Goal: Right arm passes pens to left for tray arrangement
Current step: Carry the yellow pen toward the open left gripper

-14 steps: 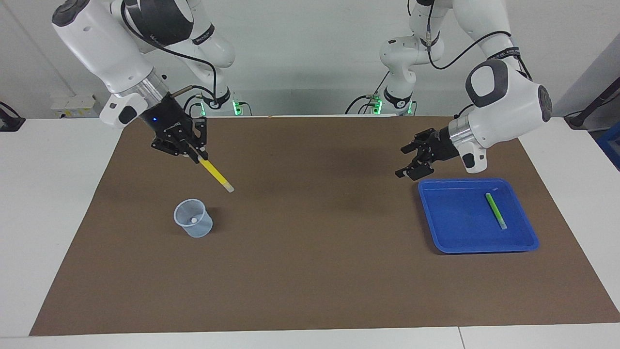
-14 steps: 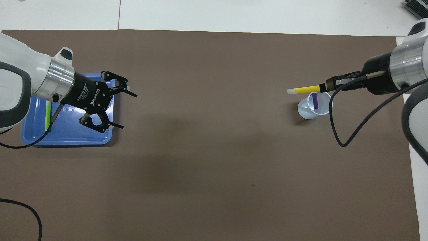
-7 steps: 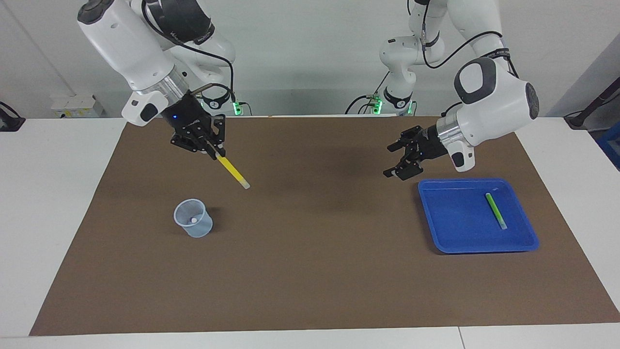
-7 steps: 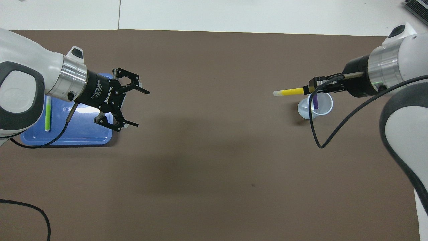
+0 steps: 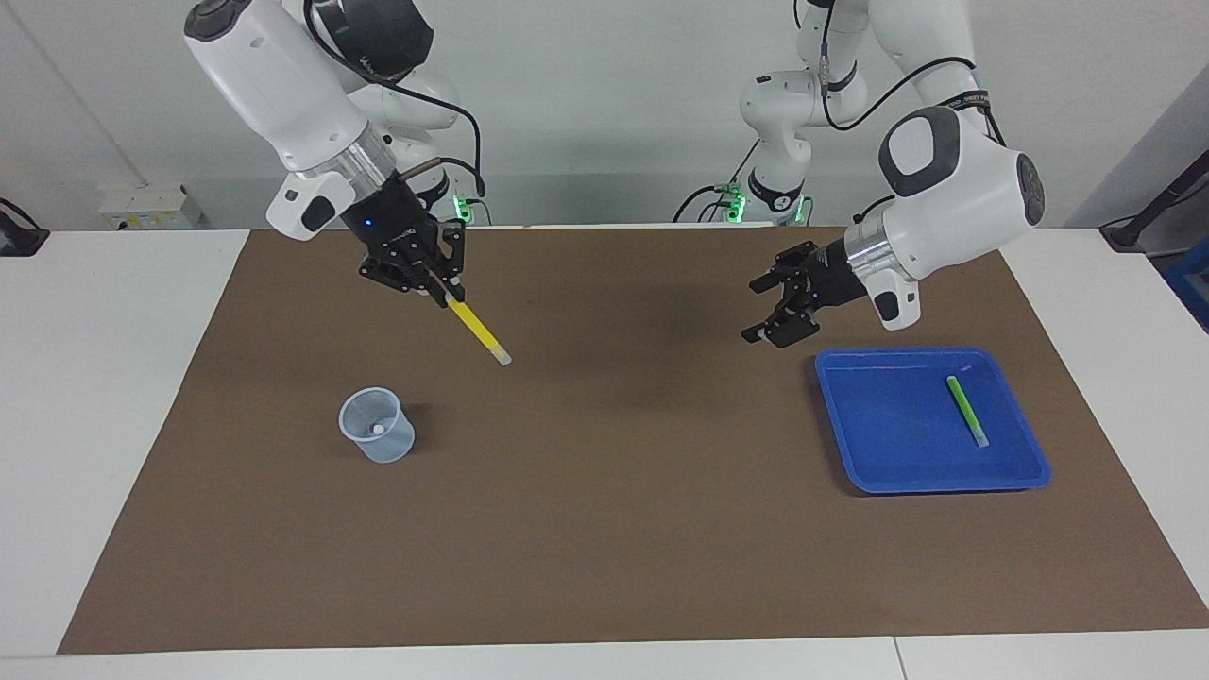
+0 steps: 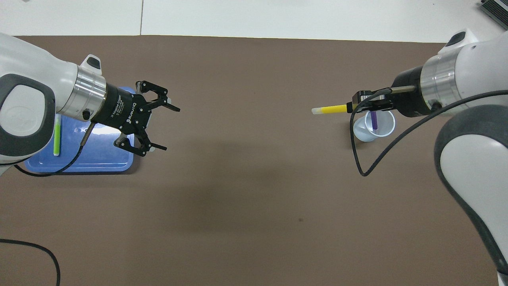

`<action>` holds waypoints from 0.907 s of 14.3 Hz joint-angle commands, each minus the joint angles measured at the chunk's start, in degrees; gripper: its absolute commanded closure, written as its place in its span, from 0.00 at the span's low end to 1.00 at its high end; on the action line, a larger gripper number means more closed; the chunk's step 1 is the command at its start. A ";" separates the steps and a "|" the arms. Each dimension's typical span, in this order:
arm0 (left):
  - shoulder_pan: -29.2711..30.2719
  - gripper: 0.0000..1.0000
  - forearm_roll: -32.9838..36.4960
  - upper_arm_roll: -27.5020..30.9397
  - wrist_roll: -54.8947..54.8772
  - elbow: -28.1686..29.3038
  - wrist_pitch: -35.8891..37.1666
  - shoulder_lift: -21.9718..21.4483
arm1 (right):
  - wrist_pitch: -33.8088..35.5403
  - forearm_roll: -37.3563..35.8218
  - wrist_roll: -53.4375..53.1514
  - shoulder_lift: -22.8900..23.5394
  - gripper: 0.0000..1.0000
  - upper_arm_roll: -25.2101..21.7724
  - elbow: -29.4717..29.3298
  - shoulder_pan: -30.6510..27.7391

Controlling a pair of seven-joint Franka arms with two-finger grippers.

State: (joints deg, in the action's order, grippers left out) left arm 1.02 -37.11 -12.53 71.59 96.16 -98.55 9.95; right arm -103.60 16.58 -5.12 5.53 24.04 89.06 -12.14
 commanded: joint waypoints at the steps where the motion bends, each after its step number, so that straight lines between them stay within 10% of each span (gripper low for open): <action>1: -0.58 0.02 -0.86 0.49 0.75 1.58 -1.12 -1.42 | -1.34 1.35 -1.03 0.18 1.00 0.22 -0.11 0.10; 13: -0.58 0.02 -0.86 0.58 0.75 1.75 -1.12 -1.42 | -3.63 1.27 -7.52 -0.34 1.00 0.22 1.20 4.49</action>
State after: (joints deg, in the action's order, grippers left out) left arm 1.02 -37.11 -12.54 71.61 96.27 -98.63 9.95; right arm -105.75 16.66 -10.69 5.59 24.10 89.24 -8.17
